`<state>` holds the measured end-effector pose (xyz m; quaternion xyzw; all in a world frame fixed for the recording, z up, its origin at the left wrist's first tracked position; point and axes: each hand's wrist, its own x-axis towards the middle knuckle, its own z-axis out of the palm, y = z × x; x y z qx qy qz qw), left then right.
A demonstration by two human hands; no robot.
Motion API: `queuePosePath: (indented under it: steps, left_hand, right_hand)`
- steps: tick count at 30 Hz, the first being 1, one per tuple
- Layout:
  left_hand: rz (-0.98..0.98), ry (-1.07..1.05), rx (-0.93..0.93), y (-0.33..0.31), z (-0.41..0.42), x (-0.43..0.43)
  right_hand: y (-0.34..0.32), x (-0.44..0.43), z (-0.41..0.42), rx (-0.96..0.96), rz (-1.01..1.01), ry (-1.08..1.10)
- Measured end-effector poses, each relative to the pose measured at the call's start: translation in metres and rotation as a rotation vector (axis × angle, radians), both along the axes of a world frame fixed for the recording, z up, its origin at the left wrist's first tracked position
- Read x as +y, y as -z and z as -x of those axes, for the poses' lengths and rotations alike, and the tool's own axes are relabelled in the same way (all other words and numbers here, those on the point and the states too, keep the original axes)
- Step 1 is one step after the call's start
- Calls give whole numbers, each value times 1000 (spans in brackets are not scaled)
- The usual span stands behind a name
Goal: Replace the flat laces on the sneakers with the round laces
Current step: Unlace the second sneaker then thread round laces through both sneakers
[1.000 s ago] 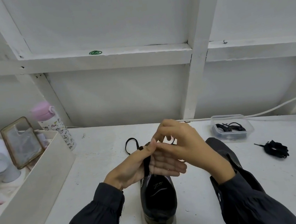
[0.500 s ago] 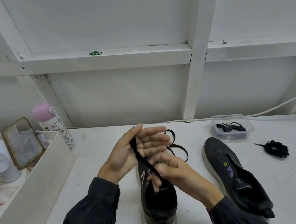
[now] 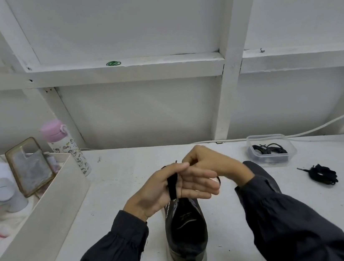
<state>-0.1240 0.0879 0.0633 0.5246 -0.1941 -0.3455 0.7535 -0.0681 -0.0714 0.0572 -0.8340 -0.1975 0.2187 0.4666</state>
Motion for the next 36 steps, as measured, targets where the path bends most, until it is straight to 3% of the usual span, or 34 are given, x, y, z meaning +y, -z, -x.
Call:
queuePosePath:
  steps: [7, 12, 14, 20, 24, 27, 32, 34, 36]
  left_hand:
    - [52, 10, 72, 17, -6, -5]
    - [181, -46, 153, 25, -10, -10]
    - [229, -96, 180, 30, -12, -10]
    - [177, 11, 99, 34, -21, 4]
    - [95, -34, 79, 38, -25, 9]
    - [21, -69, 74, 42, -28, 13]
    - [-157, -210, 16, 43, -35, 18]
    - [-113, -288, 36, 43, -39, 18]
    - [-3, -297, 76, 43, -39, 16]
  right_hand:
    - [-30, -16, 13, 68, -194, 118]
    - [-36, -13, 40, -231, -40, 159]
    - [-32, -10, 46, -266, -70, 164]
    - [-11, -5, 70, -91, -207, 190]
    - [-5, -8, 78, -9, -239, 204]
    - [-10, -15, 78, -103, -62, 265]
    - [-12, -26, 80, -322, 542, 271]
    - [-12, -29, 79, -329, 470, 271]
    - [-13, -26, 81, -222, 190, 202]
